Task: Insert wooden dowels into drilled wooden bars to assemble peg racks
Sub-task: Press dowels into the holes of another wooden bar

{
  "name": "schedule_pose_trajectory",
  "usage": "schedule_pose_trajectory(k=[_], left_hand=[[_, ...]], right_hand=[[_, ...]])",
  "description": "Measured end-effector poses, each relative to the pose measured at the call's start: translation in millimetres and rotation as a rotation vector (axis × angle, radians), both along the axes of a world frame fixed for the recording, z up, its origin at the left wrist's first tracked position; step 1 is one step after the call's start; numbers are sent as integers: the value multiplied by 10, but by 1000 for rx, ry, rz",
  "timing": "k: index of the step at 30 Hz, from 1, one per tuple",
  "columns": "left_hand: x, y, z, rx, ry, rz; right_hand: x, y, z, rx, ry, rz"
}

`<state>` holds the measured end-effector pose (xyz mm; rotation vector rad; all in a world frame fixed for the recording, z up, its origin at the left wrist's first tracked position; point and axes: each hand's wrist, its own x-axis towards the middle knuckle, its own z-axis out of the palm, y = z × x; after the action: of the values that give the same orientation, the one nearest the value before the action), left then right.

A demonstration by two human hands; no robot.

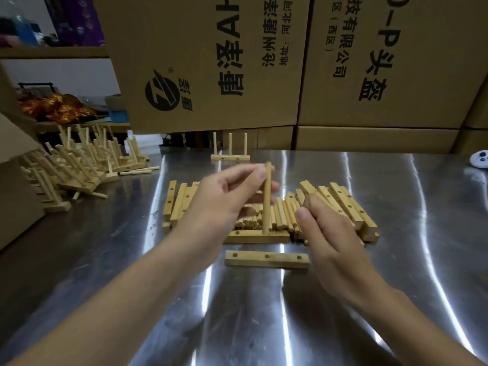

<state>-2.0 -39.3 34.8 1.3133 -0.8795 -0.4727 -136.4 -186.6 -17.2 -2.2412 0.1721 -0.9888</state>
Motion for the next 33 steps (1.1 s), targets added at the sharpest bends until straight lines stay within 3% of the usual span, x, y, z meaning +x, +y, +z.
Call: schedule_pose_trajectory(k=[7, 14, 33], left_hand=[[30, 176, -386, -181, 264, -46], [173, 183, -416, -151, 282, -3], [262, 135, -538, -161, 354, -137]], right_hand=[[37, 175, -123, 14, 96, 142], [27, 279, -178, 119, 157, 207], [95, 291, -289, 41, 188, 96]])
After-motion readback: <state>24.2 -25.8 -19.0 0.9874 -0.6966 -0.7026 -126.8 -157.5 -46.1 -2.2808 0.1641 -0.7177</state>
